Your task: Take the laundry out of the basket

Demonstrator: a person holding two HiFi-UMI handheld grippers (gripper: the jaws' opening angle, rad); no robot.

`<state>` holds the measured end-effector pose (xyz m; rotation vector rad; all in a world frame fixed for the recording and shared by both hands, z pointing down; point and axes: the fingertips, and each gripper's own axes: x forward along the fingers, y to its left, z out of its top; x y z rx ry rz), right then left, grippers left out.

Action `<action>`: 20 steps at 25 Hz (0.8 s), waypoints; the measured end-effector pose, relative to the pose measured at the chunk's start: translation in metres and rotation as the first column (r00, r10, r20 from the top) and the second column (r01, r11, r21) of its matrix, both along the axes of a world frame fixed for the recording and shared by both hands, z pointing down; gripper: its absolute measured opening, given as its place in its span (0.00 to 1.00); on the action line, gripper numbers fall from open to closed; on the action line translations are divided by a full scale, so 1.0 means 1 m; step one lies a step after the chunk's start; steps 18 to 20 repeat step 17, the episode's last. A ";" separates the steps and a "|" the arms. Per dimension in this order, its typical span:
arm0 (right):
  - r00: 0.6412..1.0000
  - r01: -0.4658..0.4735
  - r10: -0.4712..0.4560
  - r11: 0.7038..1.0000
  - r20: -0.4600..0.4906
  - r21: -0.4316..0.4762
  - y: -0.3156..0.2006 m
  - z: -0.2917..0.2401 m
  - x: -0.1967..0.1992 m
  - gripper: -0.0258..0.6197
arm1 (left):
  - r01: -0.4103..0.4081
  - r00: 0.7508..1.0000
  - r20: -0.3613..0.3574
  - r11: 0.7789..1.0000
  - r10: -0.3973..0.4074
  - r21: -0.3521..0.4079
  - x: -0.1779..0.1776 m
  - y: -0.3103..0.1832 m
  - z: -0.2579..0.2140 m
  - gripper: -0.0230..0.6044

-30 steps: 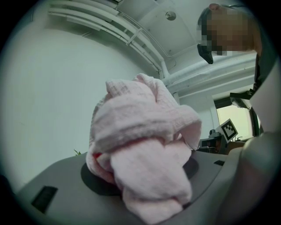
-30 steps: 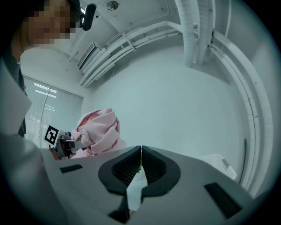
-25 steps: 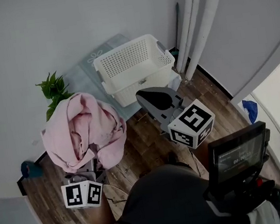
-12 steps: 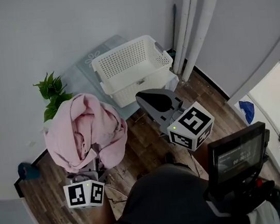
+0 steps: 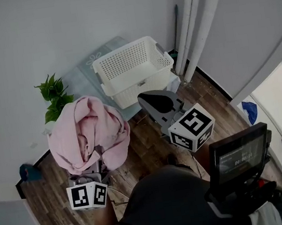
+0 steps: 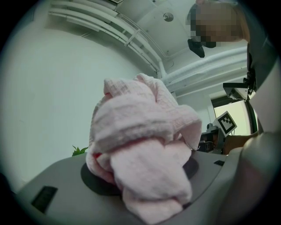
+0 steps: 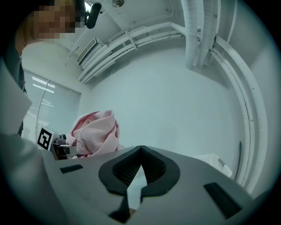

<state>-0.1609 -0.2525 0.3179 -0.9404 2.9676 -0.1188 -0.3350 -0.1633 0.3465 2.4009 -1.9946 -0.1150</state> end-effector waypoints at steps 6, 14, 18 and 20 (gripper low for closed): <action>1.000 0.001 -0.001 1.000 0.002 0.003 0.001 -0.001 0.001 0.07 | 0.021 1.000 0.002 1.000 -0.021 -0.011 -0.002 0.006 0.002 0.50; 1.000 0.000 0.000 1.000 0.000 0.008 0.002 0.000 0.001 0.07 | 0.030 1.000 0.008 0.999 -0.030 -0.014 -0.005 0.007 0.002 0.50; 1.000 0.001 -0.001 1.000 -0.004 0.004 0.001 0.002 0.002 0.07 | 0.032 0.999 0.008 0.999 -0.032 -0.013 -0.005 0.006 0.003 0.50; 1.000 0.001 -0.001 1.000 -0.004 0.004 0.001 0.002 0.002 0.07 | 0.032 0.999 0.008 0.999 -0.032 -0.013 -0.005 0.006 0.003 0.50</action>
